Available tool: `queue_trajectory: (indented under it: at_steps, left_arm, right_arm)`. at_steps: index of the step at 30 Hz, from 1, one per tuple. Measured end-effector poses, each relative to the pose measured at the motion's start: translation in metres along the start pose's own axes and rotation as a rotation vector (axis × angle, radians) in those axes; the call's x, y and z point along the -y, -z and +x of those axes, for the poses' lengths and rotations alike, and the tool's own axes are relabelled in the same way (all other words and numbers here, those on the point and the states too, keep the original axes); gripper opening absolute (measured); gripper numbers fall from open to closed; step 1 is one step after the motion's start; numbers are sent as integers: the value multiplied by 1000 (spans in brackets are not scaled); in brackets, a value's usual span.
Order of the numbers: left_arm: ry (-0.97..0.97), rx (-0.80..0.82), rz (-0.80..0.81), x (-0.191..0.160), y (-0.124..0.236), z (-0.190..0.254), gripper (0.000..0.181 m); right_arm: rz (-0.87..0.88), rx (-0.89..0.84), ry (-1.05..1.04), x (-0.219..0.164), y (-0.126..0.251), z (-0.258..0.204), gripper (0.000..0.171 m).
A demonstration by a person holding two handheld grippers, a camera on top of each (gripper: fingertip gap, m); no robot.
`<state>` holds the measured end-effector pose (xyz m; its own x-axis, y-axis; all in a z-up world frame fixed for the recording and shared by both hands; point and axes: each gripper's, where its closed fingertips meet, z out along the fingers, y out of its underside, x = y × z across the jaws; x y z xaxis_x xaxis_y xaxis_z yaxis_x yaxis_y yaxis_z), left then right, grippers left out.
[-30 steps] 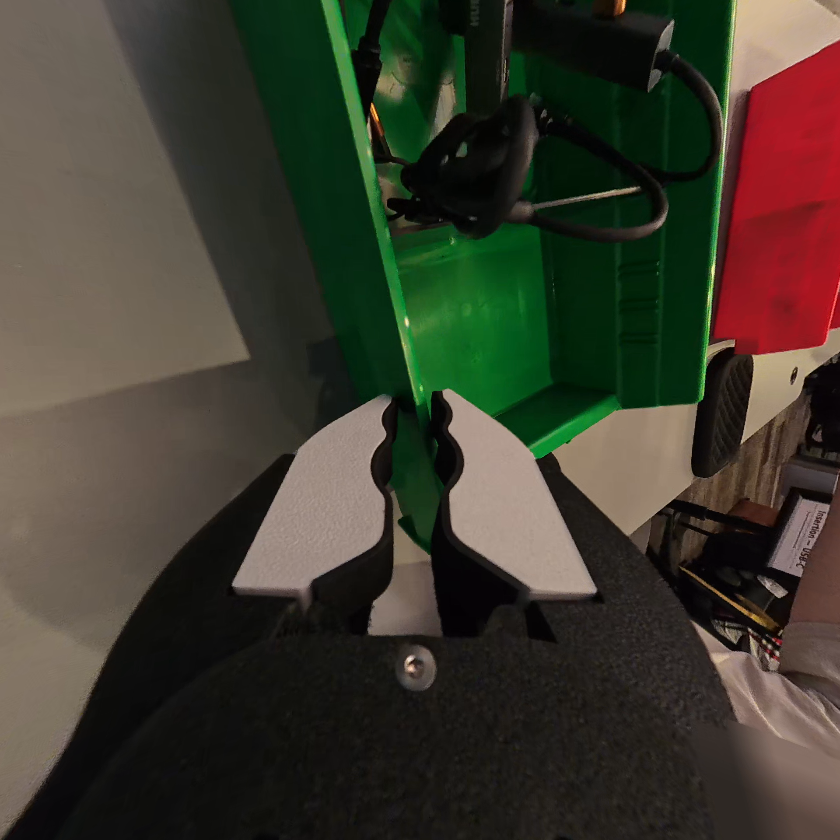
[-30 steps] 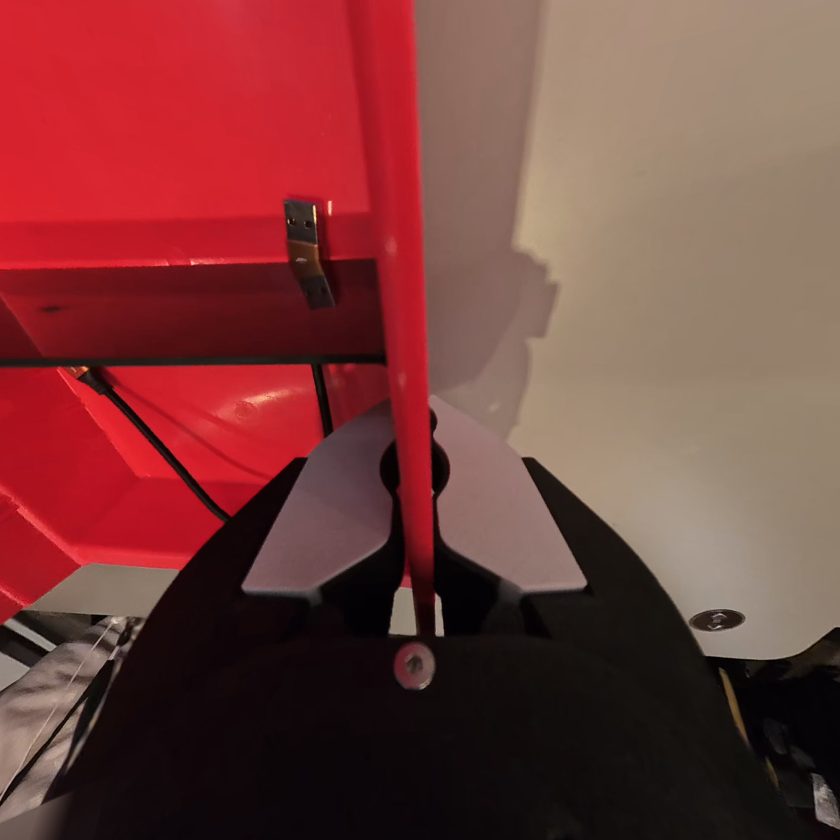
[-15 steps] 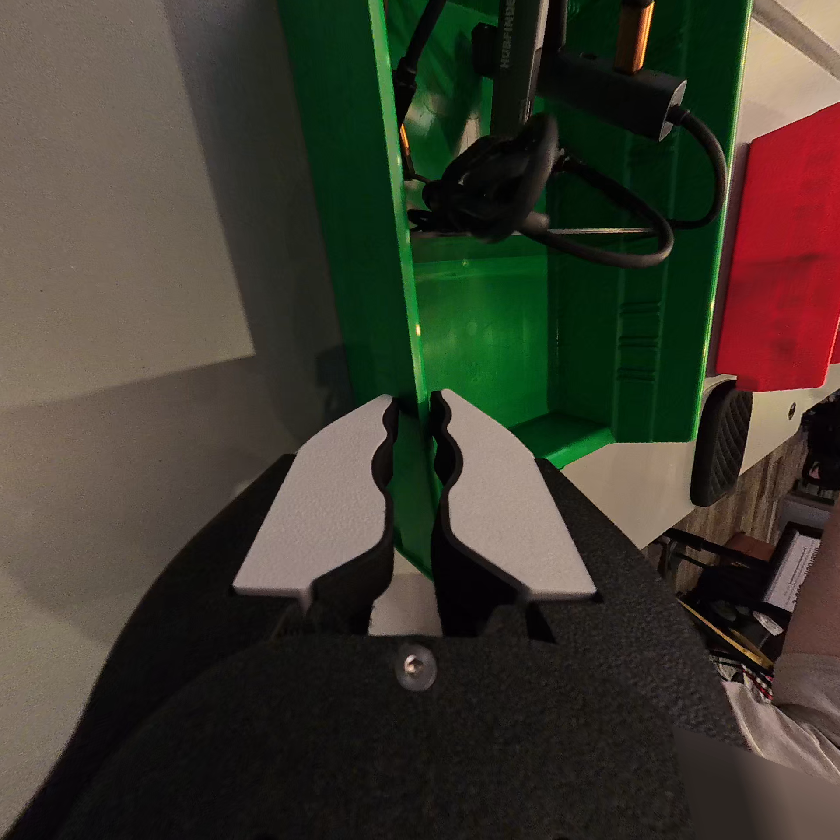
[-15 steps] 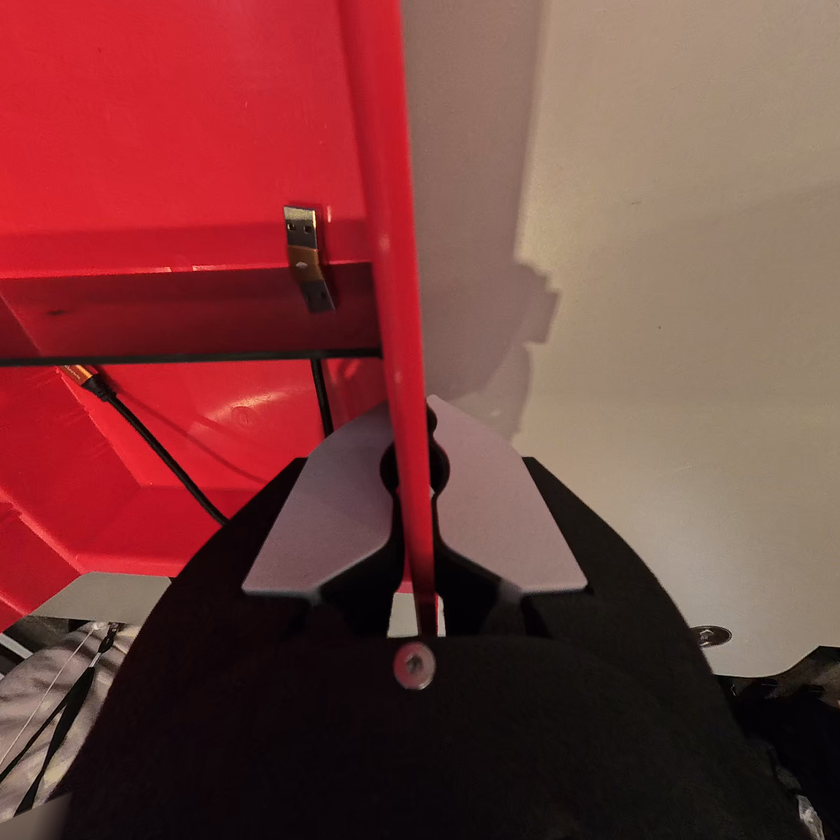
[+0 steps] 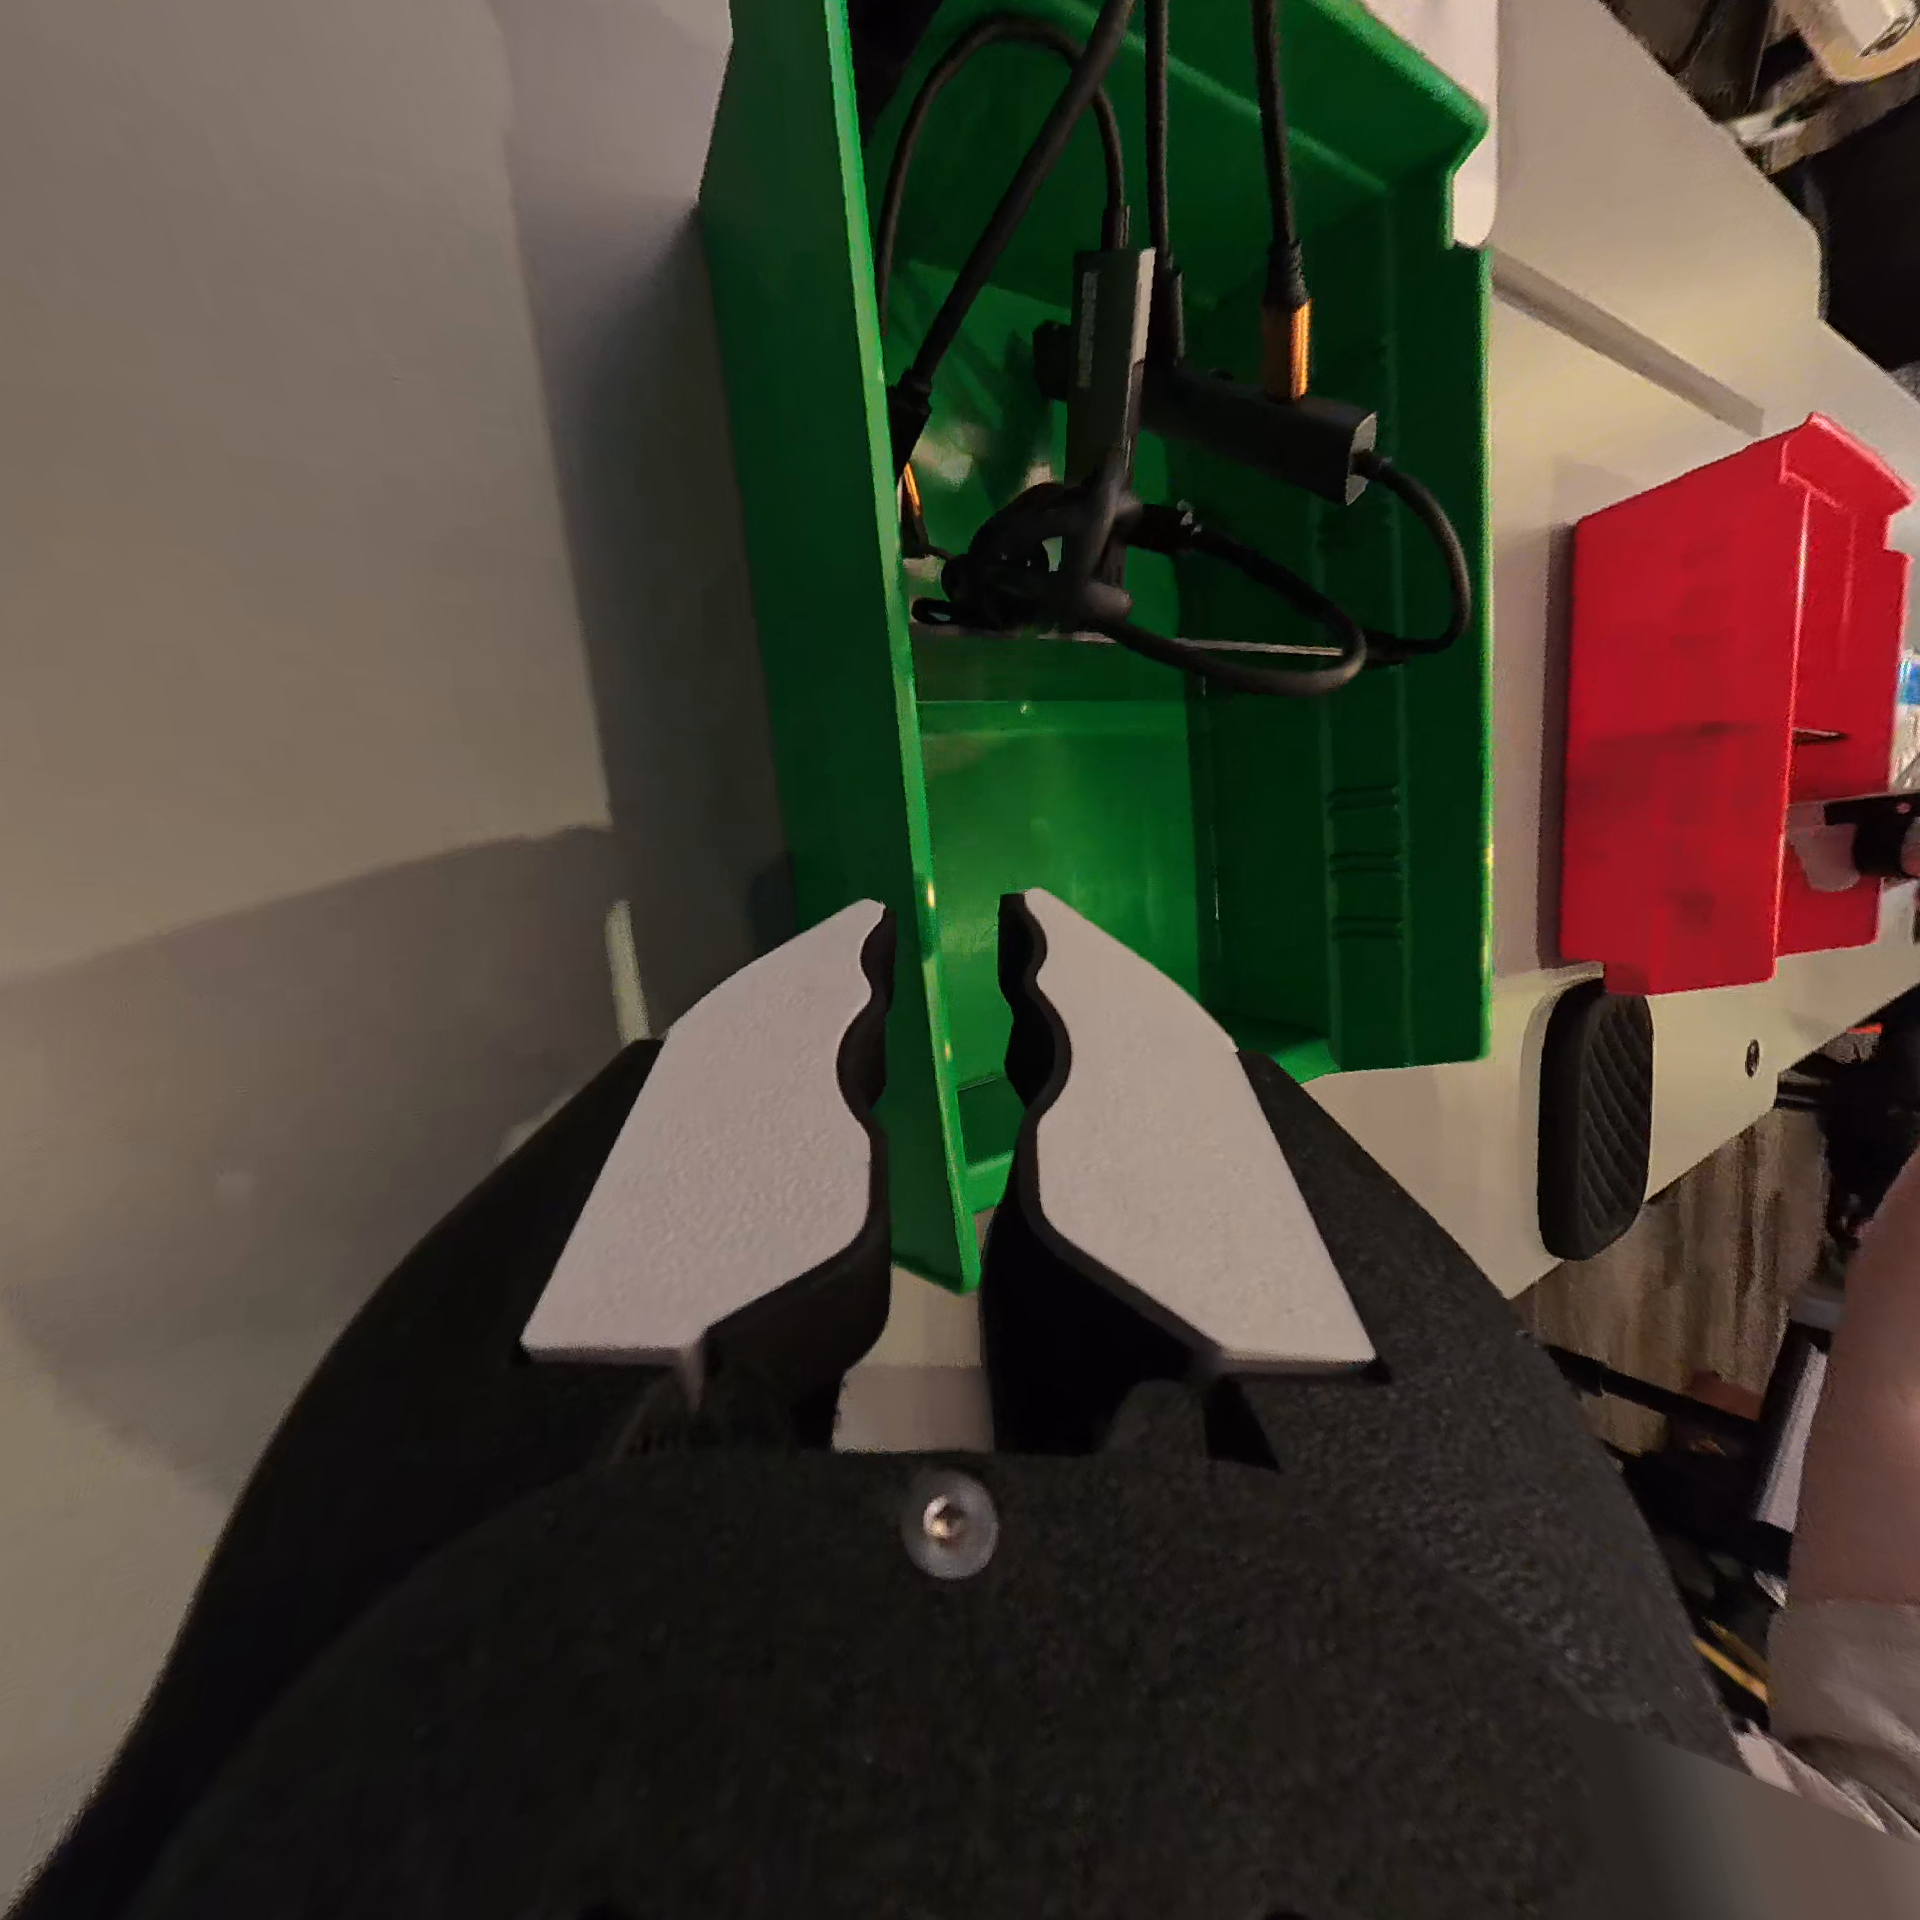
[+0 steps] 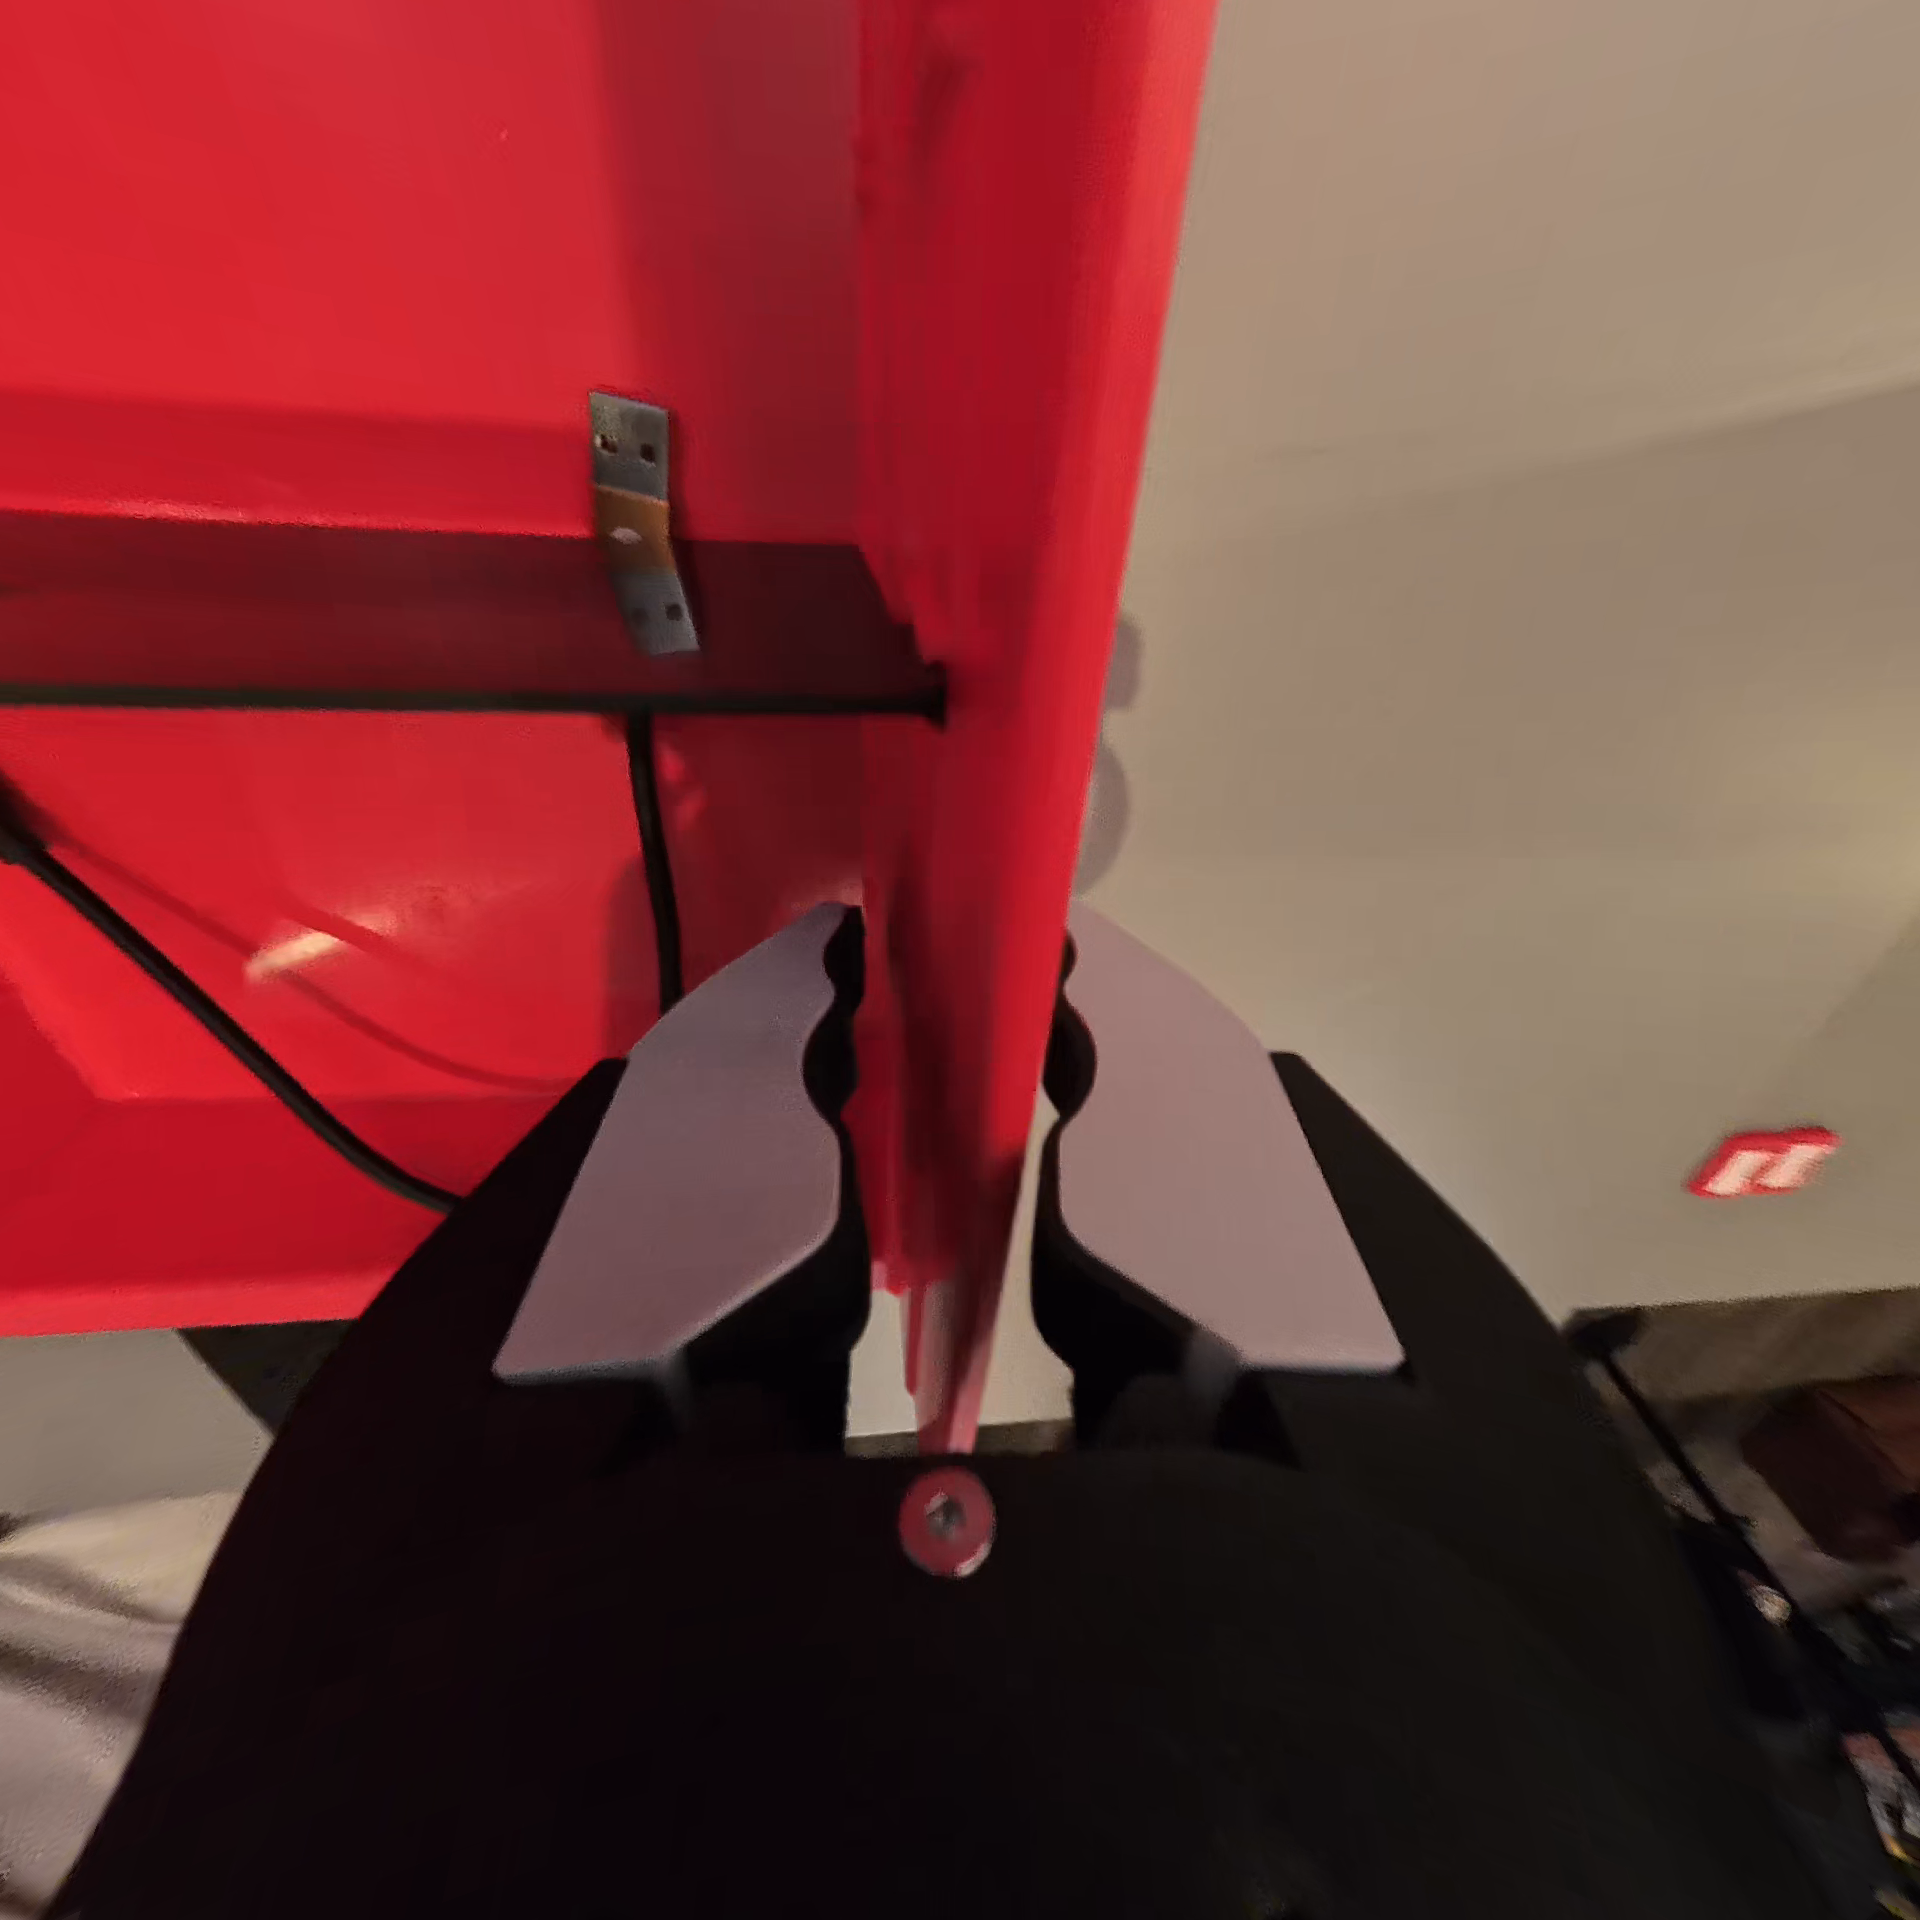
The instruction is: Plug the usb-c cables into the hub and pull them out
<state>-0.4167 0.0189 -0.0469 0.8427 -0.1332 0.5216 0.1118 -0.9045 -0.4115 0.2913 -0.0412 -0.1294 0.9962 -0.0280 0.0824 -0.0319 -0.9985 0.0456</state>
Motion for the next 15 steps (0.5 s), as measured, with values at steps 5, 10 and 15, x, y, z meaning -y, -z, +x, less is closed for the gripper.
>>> queue_trajectory:
  at_steps: [5,10,15]
  left_arm:
    - [-17,39,103,10,22,7,18]
    - [-75,72,215,20,45,26,18]
    - [-133,107,231,20,51,44,18]
  right_arm:
    - [133,-106,84,2,39,3,36]
    - [389,7,352,-1,72,-63,38]
    - [321,196,705,-27,38,-136,39]
